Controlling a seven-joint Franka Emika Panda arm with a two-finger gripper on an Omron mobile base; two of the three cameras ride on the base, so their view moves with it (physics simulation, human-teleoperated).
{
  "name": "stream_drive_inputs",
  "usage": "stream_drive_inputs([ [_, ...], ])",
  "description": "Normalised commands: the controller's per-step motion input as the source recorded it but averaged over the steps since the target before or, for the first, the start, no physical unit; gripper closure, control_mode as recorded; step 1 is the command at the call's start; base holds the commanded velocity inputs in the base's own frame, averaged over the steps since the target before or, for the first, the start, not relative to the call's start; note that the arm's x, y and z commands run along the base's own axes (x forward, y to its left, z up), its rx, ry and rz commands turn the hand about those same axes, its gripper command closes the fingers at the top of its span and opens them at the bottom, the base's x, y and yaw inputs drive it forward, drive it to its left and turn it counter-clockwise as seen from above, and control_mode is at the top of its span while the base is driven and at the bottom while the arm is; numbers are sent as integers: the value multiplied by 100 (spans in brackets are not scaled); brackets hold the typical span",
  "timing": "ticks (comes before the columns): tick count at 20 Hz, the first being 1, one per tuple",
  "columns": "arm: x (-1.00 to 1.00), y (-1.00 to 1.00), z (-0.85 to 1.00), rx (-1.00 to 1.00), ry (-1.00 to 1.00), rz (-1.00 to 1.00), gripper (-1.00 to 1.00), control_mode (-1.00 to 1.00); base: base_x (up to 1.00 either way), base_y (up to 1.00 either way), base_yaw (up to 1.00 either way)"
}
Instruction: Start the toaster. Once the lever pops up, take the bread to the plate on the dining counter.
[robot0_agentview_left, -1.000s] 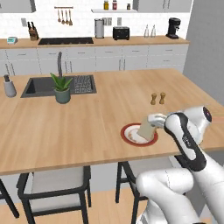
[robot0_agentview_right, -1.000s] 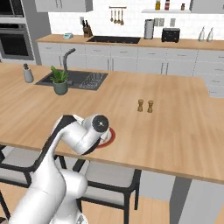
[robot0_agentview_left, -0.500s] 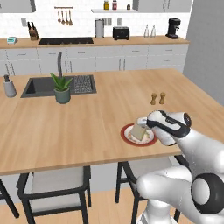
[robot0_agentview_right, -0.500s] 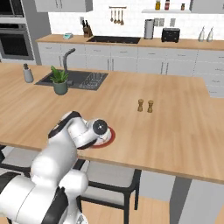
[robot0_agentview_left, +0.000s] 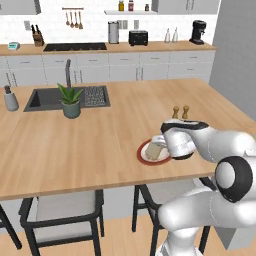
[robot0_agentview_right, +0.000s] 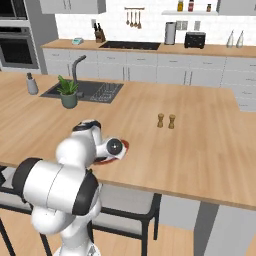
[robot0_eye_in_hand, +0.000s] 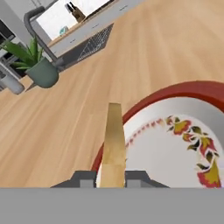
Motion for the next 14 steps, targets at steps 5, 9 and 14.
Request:
stream_drive_inputs([
  [5,21,0,-24,-2,0,0,100,-100,0,0,0],
  [9,3,-1,-6,-5,0,-1,-100,-100,0,0,0],
  [14,1,-26,3,-5,5,-7,-100,-100,0,0,0],
])
